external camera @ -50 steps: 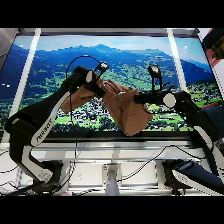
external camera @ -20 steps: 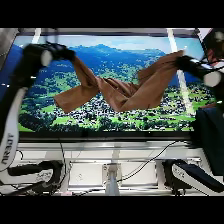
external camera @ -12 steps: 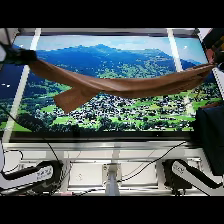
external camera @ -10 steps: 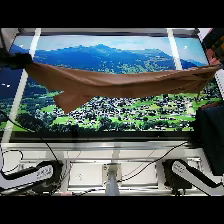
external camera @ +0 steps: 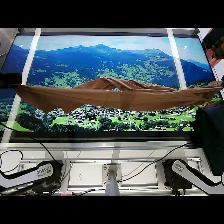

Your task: Fold the clothes and pants, and hang the long-sleeved shirts on hangers.

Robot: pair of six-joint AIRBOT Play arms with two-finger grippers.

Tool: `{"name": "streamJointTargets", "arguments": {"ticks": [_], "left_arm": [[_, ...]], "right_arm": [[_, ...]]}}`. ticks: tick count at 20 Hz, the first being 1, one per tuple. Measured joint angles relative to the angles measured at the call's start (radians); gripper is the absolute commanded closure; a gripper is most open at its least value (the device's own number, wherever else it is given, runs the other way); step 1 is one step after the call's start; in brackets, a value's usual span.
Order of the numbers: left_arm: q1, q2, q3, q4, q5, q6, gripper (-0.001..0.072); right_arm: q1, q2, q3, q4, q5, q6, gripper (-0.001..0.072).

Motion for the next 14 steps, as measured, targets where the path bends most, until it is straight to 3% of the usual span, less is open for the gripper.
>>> {"name": "streamJointTargets", "arguments": {"ticks": [6,14], "left_arm": [[0.021,-0.003,-0.008,0.040,-0.089,0.018,0.0692],[0.074,-0.007,-0.082,0.049,-0.270,0.056,0.0692]], "right_arm": [[-0.002,0.027,-0.090,-0.015,0.076,-0.037,0.0676],[-0.002,0.351,-0.484,-0.031,-0.014,-0.068,0.0676]]}}
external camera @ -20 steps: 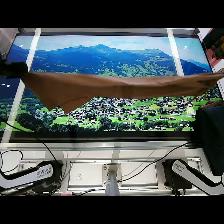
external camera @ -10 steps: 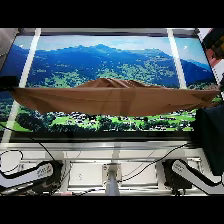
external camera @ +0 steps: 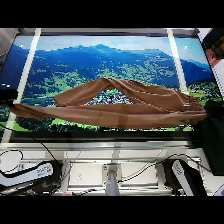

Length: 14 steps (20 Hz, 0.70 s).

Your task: Fold the clothes and pants, and hang the long-sleeved shirts on hangers.

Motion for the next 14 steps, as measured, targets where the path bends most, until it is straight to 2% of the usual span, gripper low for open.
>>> {"name": "streamJointTargets", "arguments": {"ticks": [3,8,14], "left_arm": [[0.030,0.000,-0.087,0.001,-0.047,0.036,0.0692],[0.085,-0.018,-0.274,0.001,-0.073,0.156,0.0693],[0.110,-0.087,-0.384,0.012,-0.077,0.204,0.0692]], "right_arm": [[0.000,0.061,-0.055,-0.030,0.019,-0.002,0.0676],[0.000,0.092,-0.084,-0.151,0.106,-0.002,0.0676],[0.000,0.098,-0.119,-0.223,0.183,-0.002,0.0676]]}}
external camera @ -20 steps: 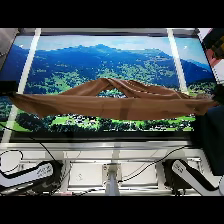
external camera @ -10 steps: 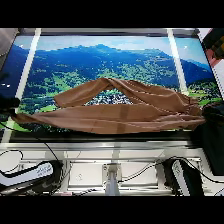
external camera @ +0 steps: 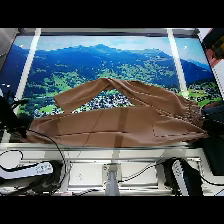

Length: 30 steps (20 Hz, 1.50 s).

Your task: Fold the clothes and pants, and hang the long-sleeved shirts on hangers.

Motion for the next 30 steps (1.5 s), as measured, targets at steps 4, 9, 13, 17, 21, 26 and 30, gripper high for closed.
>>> {"name": "streamJointTargets", "arguments": {"ticks": [4,9,13,17,21,26,30], "left_arm": [[0.003,-0.028,-0.018,0.060,0.030,0.004,0.0690],[0.003,-0.038,-0.023,0.090,0.051,-0.027,0.0383],[0.003,-0.040,-0.024,0.096,0.055,-0.044,0.0344],[0.003,-0.040,-0.016,0.108,0.065,-0.046,0.0354],[0.002,-0.040,0.045,0.139,0.079,-0.064,0.0371],[0.002,-0.040,0.143,0.151,0.111,-0.124,0.0371],[0.002,-0.040,0.167,0.148,0.136,-0.143,0.0371]], "right_arm": [[0.000,0.000,-0.008,-0.013,0.021,0.000,0.0599],[0.000,0.000,-0.010,-0.017,0.027,0.001,0.0185],[0.000,0.000,-0.010,-0.017,0.026,0.001,0.0186],[0.000,-0.005,-0.010,-0.017,-0.126,0.010,0.0281],[-0.031,-0.114,0.037,-0.010,-0.314,0.038,0.0341],[-0.196,-0.399,0.194,0.300,-0.222,-0.134,0.0228],[-0.307,-0.575,0.266,0.499,-0.129,-0.275,0.0183]]}}
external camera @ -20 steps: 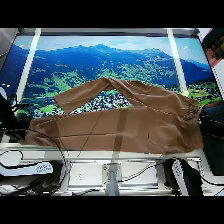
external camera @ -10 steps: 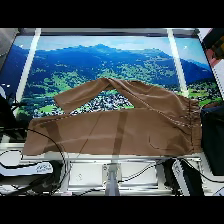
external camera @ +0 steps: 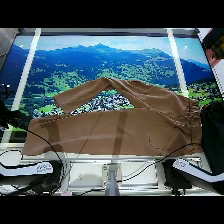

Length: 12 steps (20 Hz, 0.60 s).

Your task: Fold the clothes and pants, and hang the long-sleeved shirts on hangers.

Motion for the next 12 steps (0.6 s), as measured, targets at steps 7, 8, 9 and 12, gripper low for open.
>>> {"name": "streamJointTargets", "arguments": {"ticks": [7,8,9,12], "left_arm": [[0.000,0.000,0.009,-0.003,0.025,-0.010,0.0371],[0.000,0.000,0.009,-0.004,0.026,-0.012,0.0371],[0.000,0.000,0.009,-0.004,0.026,-0.018,0.0371],[0.000,0.000,0.009,-0.010,0.029,-0.038,0.0371]], "right_arm": [[-0.048,-0.098,0.022,-0.029,0.068,-0.140,0.0184],[-0.050,-0.107,0.018,-0.050,0.071,-0.148,0.0184],[-0.051,-0.119,0.010,-0.070,0.073,-0.153,0.0184],[-0.054,-0.156,-0.018,-0.111,0.069,-0.163,0.0185]]}}
